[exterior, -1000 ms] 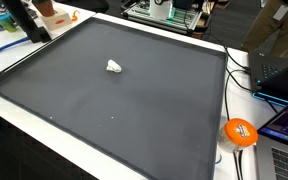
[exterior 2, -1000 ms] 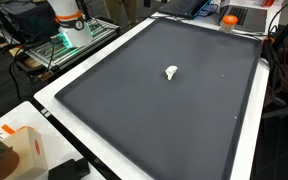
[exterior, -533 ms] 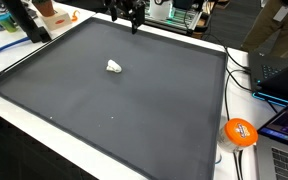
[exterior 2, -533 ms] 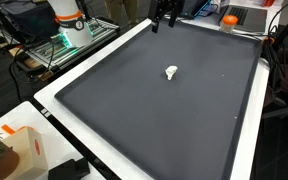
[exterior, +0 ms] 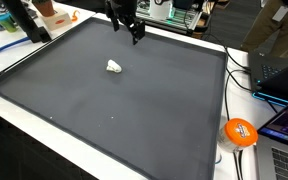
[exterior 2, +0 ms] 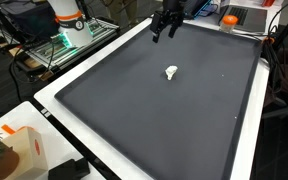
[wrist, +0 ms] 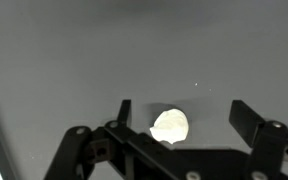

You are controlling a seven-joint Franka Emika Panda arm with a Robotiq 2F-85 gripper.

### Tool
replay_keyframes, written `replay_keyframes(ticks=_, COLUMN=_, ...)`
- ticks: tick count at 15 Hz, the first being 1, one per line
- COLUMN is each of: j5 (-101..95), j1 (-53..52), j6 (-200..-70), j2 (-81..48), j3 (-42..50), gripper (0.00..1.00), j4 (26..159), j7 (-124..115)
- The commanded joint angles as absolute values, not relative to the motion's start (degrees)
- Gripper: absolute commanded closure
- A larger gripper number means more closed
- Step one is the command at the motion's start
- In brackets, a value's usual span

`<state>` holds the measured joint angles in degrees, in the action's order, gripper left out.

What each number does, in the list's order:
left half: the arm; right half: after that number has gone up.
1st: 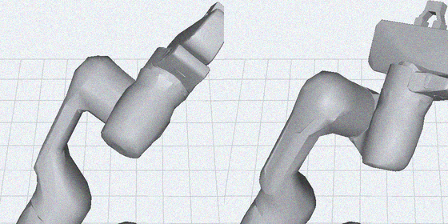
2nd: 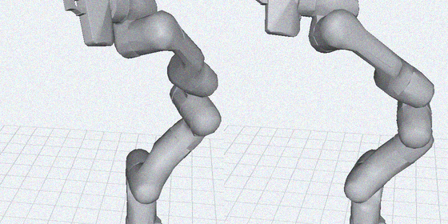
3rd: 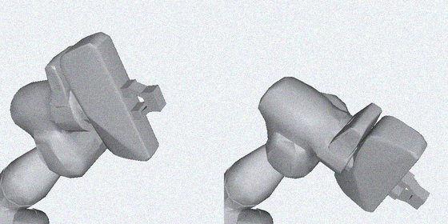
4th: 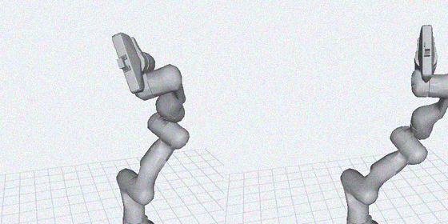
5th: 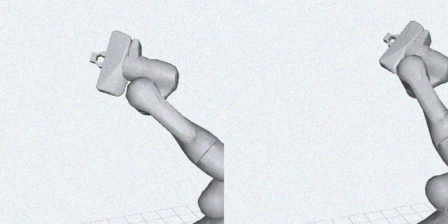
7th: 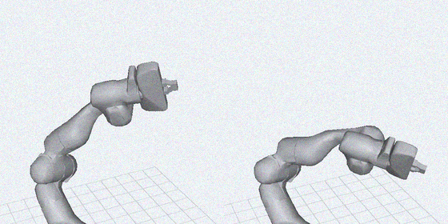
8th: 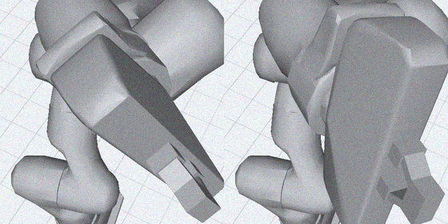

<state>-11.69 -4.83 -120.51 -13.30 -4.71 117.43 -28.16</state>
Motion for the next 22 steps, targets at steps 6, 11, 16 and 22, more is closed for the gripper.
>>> replay_keyframes(ticks=6, j5=-12.8, j1=-7.9, j6=-129.1, j2=-18.1, j3=-2.2, gripper=0.0, j4=116.0, j7=-34.5)
replay_keyframes(ticks=11, j5=-15.6, j1=-10.6, j6=-130.9, j2=-24.2, j3=1.0, gripper=0.0, j4=112.2, j7=-40.0)
replay_keyframes(ticks=16, j5=-15.0, j1=-11.5, j6=-130.8, j2=-29.3, j3=3.1, gripper=0.0, j4=108.1, j7=-41.3)
replay_keyframes(ticks=22, j5=-14.3, j1=-12.0, j6=-130.6, j2=-33.5, j3=4.8, gripper=0.09, j4=104.9, j7=-42.1)
